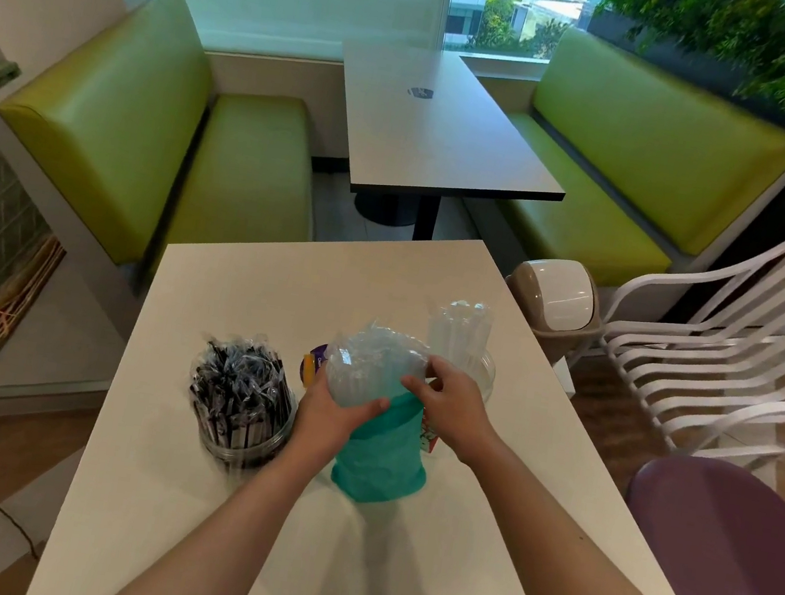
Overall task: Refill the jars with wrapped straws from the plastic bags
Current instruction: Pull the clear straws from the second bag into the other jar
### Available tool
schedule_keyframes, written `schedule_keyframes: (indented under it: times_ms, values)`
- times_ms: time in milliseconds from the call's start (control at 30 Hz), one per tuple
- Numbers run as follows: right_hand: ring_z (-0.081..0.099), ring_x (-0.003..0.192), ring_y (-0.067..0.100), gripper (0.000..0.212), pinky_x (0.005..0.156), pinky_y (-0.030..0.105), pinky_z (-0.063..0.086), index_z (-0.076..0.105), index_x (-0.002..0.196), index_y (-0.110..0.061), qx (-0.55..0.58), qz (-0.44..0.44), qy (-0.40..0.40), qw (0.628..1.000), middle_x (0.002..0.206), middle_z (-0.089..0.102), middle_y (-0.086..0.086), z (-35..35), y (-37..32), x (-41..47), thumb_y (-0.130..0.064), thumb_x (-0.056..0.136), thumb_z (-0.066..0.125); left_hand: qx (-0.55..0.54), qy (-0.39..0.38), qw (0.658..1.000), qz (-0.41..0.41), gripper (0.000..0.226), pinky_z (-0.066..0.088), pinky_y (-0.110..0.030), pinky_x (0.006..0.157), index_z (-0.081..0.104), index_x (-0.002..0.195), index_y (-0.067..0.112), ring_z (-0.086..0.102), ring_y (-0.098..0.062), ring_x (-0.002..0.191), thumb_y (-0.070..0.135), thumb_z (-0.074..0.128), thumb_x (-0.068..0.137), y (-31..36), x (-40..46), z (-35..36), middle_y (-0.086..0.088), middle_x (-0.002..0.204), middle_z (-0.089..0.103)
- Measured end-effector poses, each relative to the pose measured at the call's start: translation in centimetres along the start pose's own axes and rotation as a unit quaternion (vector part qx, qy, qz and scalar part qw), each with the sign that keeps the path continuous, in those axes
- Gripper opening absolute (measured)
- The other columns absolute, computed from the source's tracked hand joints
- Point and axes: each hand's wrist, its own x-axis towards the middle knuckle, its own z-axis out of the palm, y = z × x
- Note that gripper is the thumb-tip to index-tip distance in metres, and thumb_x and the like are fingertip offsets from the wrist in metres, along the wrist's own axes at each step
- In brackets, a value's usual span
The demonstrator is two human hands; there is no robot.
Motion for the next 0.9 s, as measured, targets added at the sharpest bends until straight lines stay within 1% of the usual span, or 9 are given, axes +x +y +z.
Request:
schedule_keyframes:
  times_ms: [100,200,333,433,567,667,767,833,900]
  values:
    - [0.062,0.100,0.016,0.030,0.084,0.028,0.056,0.058,0.124,-0.019,0.012,0.011,-0.003,1.000,0.111,0.064,-0.001,-0.2,0.1,-0.2,-0.021,0.095,0.060,0.000,0.001,1.000,0.009,0.076,0.052,-0.033,0.086,0.045,0.128,0.027,0.057,-0.019,0.111,0.026,0.090,0.066,0.3,-0.2,0.3,0.000,0.123,0.059]
    - [0.062,0.099,0.017,0.025,0.082,0.029,0.056,0.054,0.119,-0.021,0.025,0.021,0.005,0.999,0.114,0.061,-0.002,-0.2,0.2,-0.5,-0.023,0.095,0.060,-0.002,0.007,1.000,0.020,0.075,0.051,-0.032,0.086,0.042,0.122,0.034,0.057,-0.019,0.111,0.024,0.090,0.065,0.3,-0.3,0.6,0.001,0.122,0.058]
    - [0.059,0.098,0.017,0.015,0.085,0.033,0.056,0.053,0.112,-0.025,0.024,0.015,0.027,0.999,0.109,0.057,-0.003,0.0,0.2,-1.1,-0.026,0.097,0.055,0.007,0.003,1.000,0.022,0.083,0.050,-0.043,0.098,0.036,0.124,0.040,0.054,-0.020,0.118,0.027,0.092,0.063,0.2,-0.4,1.0,0.001,0.128,0.054]
    - [0.060,0.096,0.015,0.011,0.084,0.035,0.056,0.050,0.111,-0.026,0.039,0.016,0.019,0.999,0.105,0.059,-0.003,-0.1,0.1,-1.5,-0.028,0.100,0.050,0.019,0.007,1.000,0.022,0.086,0.049,-0.047,0.100,0.035,0.125,0.041,0.052,-0.021,0.120,0.031,0.092,0.062,0.1,-0.4,1.1,0.000,0.130,0.053]
    - [0.059,0.100,0.015,0.013,0.087,0.038,0.056,0.044,0.113,-0.028,0.032,0.008,0.010,0.999,0.106,0.057,-0.007,-0.8,-0.5,-1.6,-0.031,0.101,0.047,0.028,0.014,0.999,0.034,0.084,0.050,-0.046,0.098,0.040,0.128,0.035,0.053,-0.021,0.118,0.031,0.092,0.062,0.2,-0.4,1.3,0.000,0.129,0.052]
    - [0.054,0.108,0.013,0.024,0.092,0.036,0.054,0.040,0.122,-0.027,-0.004,-0.011,0.030,0.999,0.121,0.049,-0.003,-1.2,-1.1,-1.5,-0.036,0.101,0.044,0.039,0.025,0.998,0.046,0.087,0.049,-0.044,0.098,0.044,0.135,0.024,0.052,-0.021,0.116,0.030,0.092,0.063,0.6,-0.3,1.6,0.002,0.124,0.050]
    - [0.043,0.117,0.012,0.039,0.097,0.028,0.044,0.036,0.134,-0.022,-0.065,-0.044,0.066,0.995,0.134,0.035,-0.003,-2.0,-2.4,-1.2,-0.039,0.100,0.043,0.047,0.033,0.997,0.051,0.087,0.047,-0.041,0.098,0.044,0.136,0.019,0.049,-0.018,0.114,0.026,0.091,0.064,0.8,-0.4,1.7,0.003,0.120,0.046]
    - [0.042,0.118,0.012,0.040,0.100,0.029,0.042,0.036,0.136,-0.021,-0.066,-0.056,0.073,0.994,0.137,0.034,-0.002,-2.6,-3.3,-1.0,-0.038,0.100,0.043,0.052,0.033,0.997,0.050,0.086,0.046,-0.039,0.098,0.043,0.136,0.019,0.047,-0.016,0.113,0.025,0.091,0.065,0.9,-0.3,1.6,0.004,0.119,0.044]
    - [0.044,0.119,0.011,0.038,0.100,0.029,0.042,0.036,0.136,-0.022,-0.037,-0.050,0.065,0.996,0.138,0.039,-0.003,-3.0,-4.0,-0.9,-0.036,0.101,0.042,0.055,0.028,0.997,0.045,0.087,0.045,-0.038,0.098,0.042,0.137,0.019,0.045,-0.016,0.113,0.025,0.090,0.065,1.0,-0.3,1.6,0.004,0.119,0.043]
